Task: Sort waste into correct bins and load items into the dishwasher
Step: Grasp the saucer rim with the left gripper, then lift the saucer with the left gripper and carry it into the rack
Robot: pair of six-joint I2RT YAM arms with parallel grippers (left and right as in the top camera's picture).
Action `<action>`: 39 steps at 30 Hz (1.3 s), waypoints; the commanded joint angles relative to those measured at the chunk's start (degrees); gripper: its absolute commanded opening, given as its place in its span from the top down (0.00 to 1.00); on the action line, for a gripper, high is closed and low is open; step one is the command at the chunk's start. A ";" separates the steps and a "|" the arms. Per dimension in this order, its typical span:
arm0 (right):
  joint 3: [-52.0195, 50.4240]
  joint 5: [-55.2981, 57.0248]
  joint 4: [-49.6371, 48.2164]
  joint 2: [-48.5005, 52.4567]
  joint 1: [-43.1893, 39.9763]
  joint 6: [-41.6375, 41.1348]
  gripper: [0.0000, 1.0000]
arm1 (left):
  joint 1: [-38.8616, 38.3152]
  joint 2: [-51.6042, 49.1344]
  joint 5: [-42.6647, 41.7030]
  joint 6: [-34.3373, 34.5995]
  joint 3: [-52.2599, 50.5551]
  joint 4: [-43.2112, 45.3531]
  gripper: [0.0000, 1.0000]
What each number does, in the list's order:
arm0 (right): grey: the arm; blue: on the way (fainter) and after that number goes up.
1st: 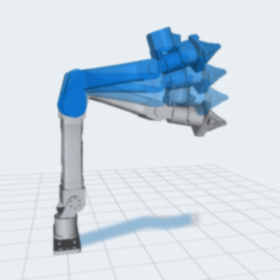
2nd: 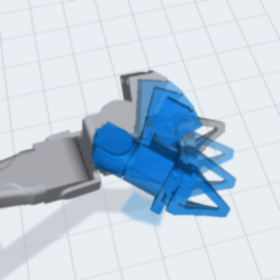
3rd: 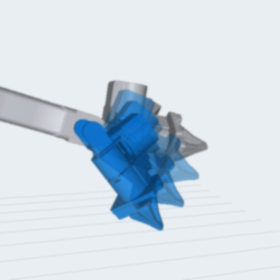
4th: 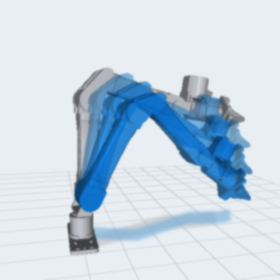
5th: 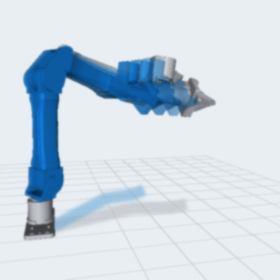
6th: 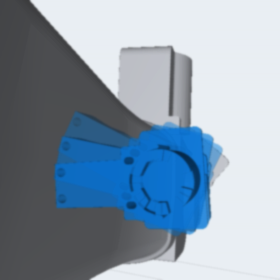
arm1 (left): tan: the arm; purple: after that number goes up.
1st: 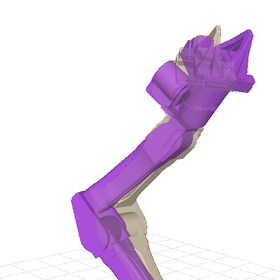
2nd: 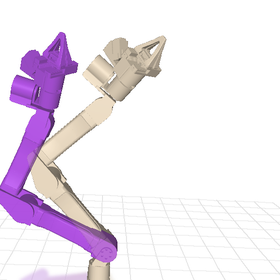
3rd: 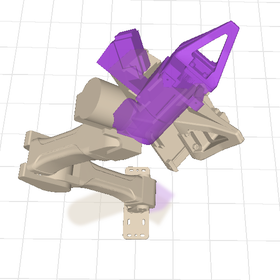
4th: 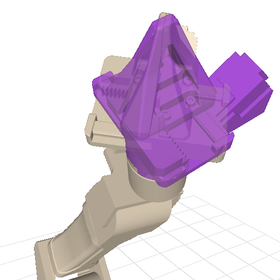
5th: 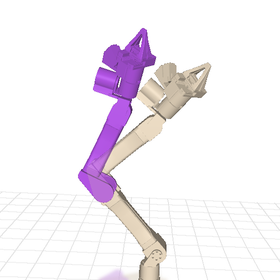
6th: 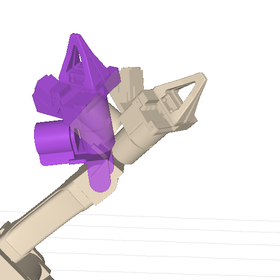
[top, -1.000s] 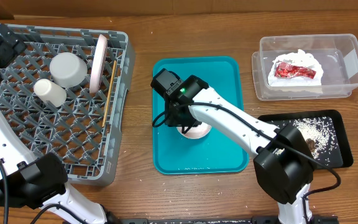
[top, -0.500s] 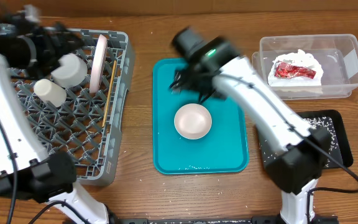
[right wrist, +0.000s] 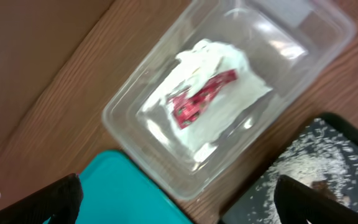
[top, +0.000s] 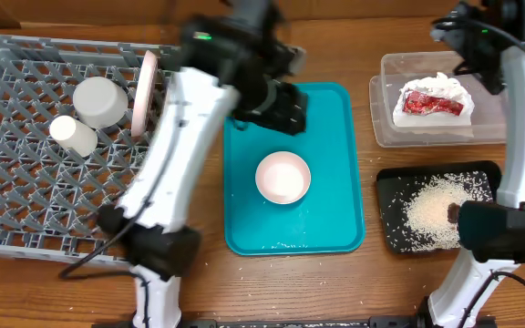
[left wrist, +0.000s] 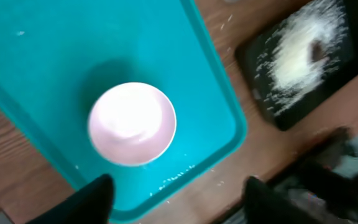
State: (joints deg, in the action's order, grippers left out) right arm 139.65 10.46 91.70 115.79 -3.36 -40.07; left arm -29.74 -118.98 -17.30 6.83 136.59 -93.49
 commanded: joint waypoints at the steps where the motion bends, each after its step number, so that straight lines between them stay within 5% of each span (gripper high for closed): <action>1: 1.05 0.44 -0.02 -0.92 -4.35 -0.04 0.00 | -6.60 -8.22 10.51 6.16 -0.50 1.01 0.50; 11: 1.05 0.44 -0.02 -0.92 -9.05 -0.04 0.00 | -12.85 -22.21 13.92 11.54 -0.50 -0.59 0.53; 22: 1.05 0.44 -0.02 -0.92 -9.05 -0.04 0.00 | -13.44 -23.04 16.26 14.01 -3.58 -3.34 0.50; 37: 1.05 0.44 -0.02 -0.92 -9.05 -0.04 0.00 | -14.69 -22.97 15.72 11.52 -15.34 10.05 0.53; 39: 1.05 0.44 -0.02 -0.92 -9.05 -0.04 0.00 | -14.69 -22.95 15.87 11.15 -15.30 10.91 0.85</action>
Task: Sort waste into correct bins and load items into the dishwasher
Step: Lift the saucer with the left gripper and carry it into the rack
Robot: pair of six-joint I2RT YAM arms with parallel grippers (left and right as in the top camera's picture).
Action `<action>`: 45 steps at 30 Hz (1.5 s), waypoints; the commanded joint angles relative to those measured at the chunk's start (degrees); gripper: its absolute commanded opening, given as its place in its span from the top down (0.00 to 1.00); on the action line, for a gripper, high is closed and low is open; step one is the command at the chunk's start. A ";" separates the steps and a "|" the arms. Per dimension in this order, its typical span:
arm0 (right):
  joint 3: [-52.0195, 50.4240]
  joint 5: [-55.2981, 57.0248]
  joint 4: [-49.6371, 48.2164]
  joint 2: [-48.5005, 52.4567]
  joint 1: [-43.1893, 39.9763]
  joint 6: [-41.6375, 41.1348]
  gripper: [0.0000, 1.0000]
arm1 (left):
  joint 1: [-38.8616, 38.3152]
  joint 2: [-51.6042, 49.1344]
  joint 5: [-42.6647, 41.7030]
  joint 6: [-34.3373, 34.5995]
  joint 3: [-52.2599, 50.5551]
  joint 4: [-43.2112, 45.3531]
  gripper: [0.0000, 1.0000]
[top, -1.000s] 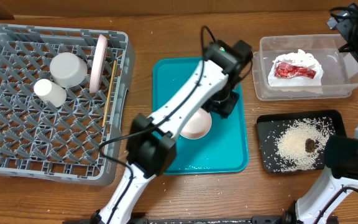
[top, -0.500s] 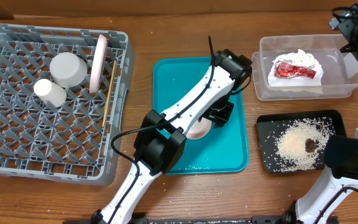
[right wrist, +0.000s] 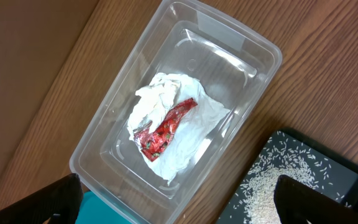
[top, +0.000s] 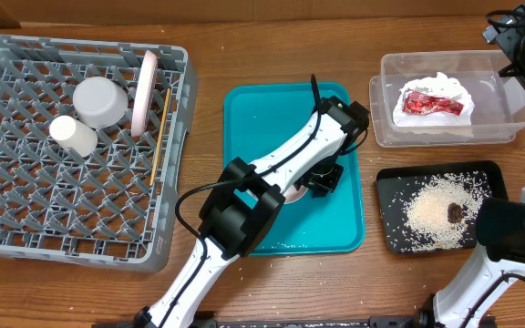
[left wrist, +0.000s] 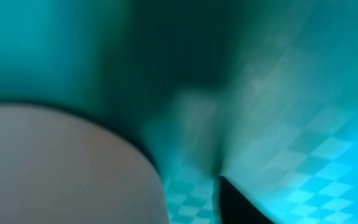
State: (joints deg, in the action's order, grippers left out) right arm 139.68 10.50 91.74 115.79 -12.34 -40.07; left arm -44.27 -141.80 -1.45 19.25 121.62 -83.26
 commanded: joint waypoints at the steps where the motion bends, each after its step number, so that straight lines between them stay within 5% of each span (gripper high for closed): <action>1: 1.03 0.39 -0.07 -0.92 -0.07 -0.04 0.00 | -0.09 -0.04 -0.02 -1.25 -0.28 0.61 0.96; 9: 1.03 0.39 -0.07 -0.92 -0.07 -0.04 0.00 | 0.37 1.95 0.83 -1.16 2.43 -2.16 0.96; 15: 1.03 0.39 -0.07 -0.92 -0.07 -0.04 0.00 | 4.13 9.20 1.27 -1.25 17.46 -10.56 0.96; 21: 1.03 0.39 -0.07 -0.92 -0.07 -0.04 0.00 | 17.42 21.92 2.32 -1.55 24.92 -13.00 0.96; 26: 1.03 0.39 -0.07 -0.92 -0.07 -0.04 0.00 | 36.06 29.64 0.85 0.94 24.92 -13.00 0.96; 35: 1.03 0.39 -0.07 -0.92 -0.07 -0.04 0.00 | 71.60 27.17 -28.09 0.76 23.41 -13.53 0.96; 39: 1.03 0.39 -0.07 -0.92 -0.07 -0.04 0.00 | 83.97 23.78 -45.31 -9.42 14.47 -13.55 0.96; 45: 1.03 0.39 -0.07 -0.92 -0.07 -0.04 0.00 | 91.30 21.86 -62.20 -26.38 -3.28 -12.24 0.96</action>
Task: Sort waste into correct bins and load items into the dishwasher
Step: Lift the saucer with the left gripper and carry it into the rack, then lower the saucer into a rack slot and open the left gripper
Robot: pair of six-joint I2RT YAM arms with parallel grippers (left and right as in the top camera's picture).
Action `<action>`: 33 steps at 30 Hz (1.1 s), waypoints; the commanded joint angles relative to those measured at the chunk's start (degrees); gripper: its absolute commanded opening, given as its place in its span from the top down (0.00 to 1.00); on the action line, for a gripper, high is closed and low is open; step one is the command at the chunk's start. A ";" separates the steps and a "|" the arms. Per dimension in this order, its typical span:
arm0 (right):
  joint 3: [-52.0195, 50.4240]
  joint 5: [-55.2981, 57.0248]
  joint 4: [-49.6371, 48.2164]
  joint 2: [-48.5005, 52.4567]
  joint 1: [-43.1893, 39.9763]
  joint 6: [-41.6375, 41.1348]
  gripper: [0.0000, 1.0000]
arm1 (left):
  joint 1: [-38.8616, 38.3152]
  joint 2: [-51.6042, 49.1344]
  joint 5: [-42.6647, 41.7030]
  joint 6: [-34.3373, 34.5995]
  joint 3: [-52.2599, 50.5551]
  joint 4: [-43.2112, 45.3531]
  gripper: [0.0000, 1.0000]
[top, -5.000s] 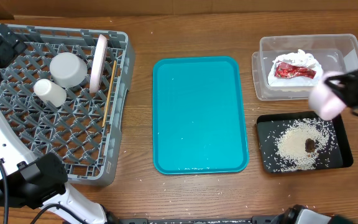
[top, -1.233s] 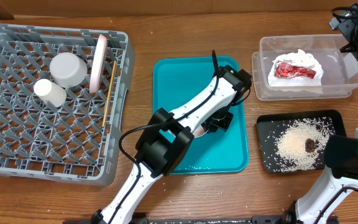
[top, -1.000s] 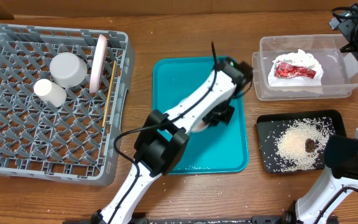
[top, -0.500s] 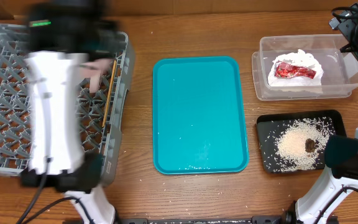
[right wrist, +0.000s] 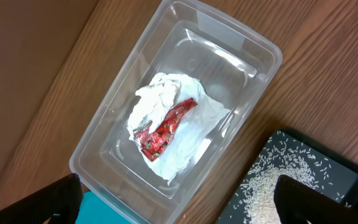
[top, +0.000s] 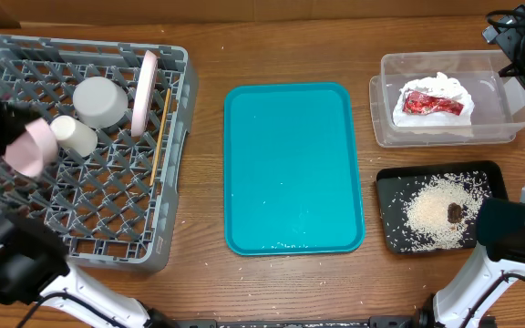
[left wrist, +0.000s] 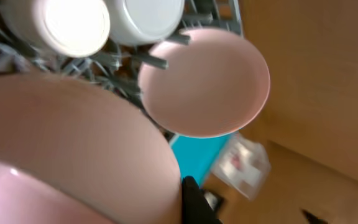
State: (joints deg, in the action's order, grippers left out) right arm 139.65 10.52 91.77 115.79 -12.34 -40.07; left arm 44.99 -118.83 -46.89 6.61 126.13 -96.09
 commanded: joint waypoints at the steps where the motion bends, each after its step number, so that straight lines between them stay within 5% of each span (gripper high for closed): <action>1: 1.05 0.37 -0.09 -0.92 -0.07 -0.04 0.00 | 2.80 -1.16 -19.15 -15.89 -10.34 1.27 0.95; 8: 1.05 0.37 -0.09 -0.92 -0.07 -0.04 0.00 | 5.38 -1.18 -32.74 -24.83 -23.65 11.02 0.96; 13: 1.05 0.37 -0.09 -0.92 -0.07 -0.04 0.00 | 5.29 -1.20 -29.03 -25.16 -27.04 13.88 0.96; 16: 1.05 0.37 -0.09 -0.92 -0.07 -0.04 0.00 | 5.25 -1.20 -28.04 -32.20 -29.73 15.08 0.96; 24: 1.05 0.37 -0.09 -0.92 -0.07 -0.04 0.00 | 5.25 -1.20 -30.36 -32.15 -36.22 18.18 0.96; 33: 1.05 0.37 -0.09 -0.92 -0.07 -0.04 0.00 | 6.82 -1.14 -21.24 -28.11 -33.62 14.82 0.95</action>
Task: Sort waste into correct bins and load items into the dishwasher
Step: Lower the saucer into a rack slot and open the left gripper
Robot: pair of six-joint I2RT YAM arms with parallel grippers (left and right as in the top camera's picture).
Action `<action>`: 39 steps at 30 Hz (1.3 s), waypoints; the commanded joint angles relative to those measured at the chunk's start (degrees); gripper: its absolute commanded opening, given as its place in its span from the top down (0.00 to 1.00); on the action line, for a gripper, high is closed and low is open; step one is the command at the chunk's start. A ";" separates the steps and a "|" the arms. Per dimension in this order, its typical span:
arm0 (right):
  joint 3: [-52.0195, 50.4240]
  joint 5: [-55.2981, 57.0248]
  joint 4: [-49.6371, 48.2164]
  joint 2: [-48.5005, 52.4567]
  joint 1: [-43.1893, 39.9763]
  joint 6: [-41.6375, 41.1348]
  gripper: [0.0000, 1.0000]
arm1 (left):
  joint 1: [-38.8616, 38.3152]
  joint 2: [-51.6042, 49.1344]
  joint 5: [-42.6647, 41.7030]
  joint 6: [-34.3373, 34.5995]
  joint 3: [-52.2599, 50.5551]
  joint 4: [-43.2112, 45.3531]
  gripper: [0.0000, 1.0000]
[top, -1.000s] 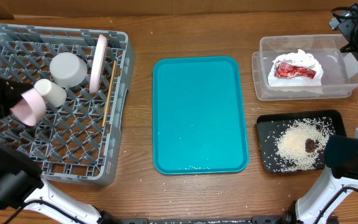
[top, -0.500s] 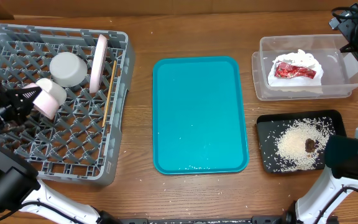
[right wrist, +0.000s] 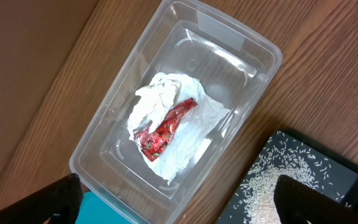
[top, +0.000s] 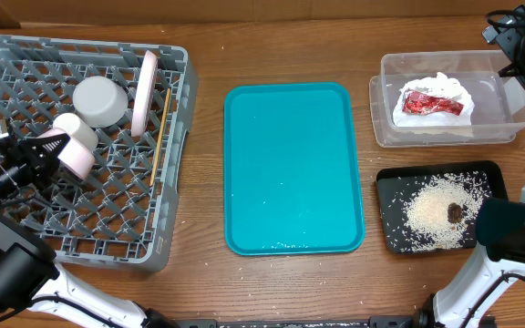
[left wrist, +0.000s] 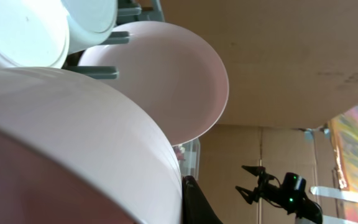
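Note:
My left gripper (top: 47, 148) is shut on a pale pink bowl (top: 75, 155), held on its side low over the left part of the grey dish rack (top: 25, 211), beside a small white cup (top: 67, 128). In the left wrist view the bowl (left wrist: 73, 149) fills the lower left, with one black finger (left wrist: 194, 202) against its rim. Beyond it stands a pink plate (left wrist: 166, 81). My right gripper (right wrist: 179, 190) is open high over the clear bin (right wrist: 241, 43), which holds a white napkin and a red wrapper (right wrist: 166, 127).
The rack also holds a larger white cup (top: 98, 100), the upright pink plate (top: 145, 87) and a thin wooden stick (top: 159, 132). A teal tray (top: 290, 164) lies mid-table. A black tray with rice (top: 436, 208) sits at the front right, below the bin (top: 509, 123).
The left gripper has moved the pink bowl from above the rack's left edge to lower and a little right, beside the small white cup. The right arm has not moved.
At first the left gripper hung open over the pink bowl on the teal tray. Then it was down at the bowl, and the right arm had drawn back to the far right. Later the tray was bare and the bowl was held over the rack, where it now sits lower.

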State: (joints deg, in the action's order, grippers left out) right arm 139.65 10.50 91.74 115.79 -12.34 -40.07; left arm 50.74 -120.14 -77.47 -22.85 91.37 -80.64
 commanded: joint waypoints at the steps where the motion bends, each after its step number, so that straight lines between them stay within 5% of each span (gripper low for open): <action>1: 1.05 0.39 -0.07 -0.92 -0.07 -0.04 0.00 | 1.44 0.17 10.75 2.14 1.86 -0.98 0.95; 6: 1.05 0.39 -0.07 -0.92 -0.07 -0.04 0.00 | 4.52 0.17 20.28 7.82 7.89 -3.41 0.80; 7: 1.05 0.39 -0.07 -0.92 -0.07 -0.04 0.00 | 5.22 0.17 23.10 9.29 9.60 -4.24 0.67; 10: 1.05 0.39 -0.07 -0.92 -0.07 -0.04 0.00 | 6.21 0.17 30.47 11.58 13.79 -7.08 0.07; 12: 1.05 0.39 -0.07 -0.92 -0.07 -0.04 0.00 | 6.32 0.17 36.79 14.97 16.55 -8.26 0.02; 15: 1.05 0.39 -0.07 -0.92 -0.07 -0.04 0.00 | 6.29 0.22 45.64 21.88 21.64 -10.71 0.06; 20: 1.05 0.39 -0.07 -0.92 -0.07 -0.04 0.00 | 5.35 0.26 47.04 22.86 29.31 -15.98 0.22; 21: 1.05 0.39 -0.07 -0.92 -0.07 -0.04 0.00 | 5.03 0.28 47.04 22.88 30.23 -16.22 0.34; 23: 1.05 0.39 -0.07 -0.92 -0.07 -0.04 0.00 | 3.82 0.66 46.99 22.99 30.75 -15.41 0.96; 39: 1.05 0.39 -0.07 -0.92 -0.07 -0.04 0.00 | -9.16 0.44 66.97 37.68 20.00 1.29 0.96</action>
State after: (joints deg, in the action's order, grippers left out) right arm 139.68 10.50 91.72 115.79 -12.34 -40.07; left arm 41.43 -120.14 -16.34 10.13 113.71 -79.99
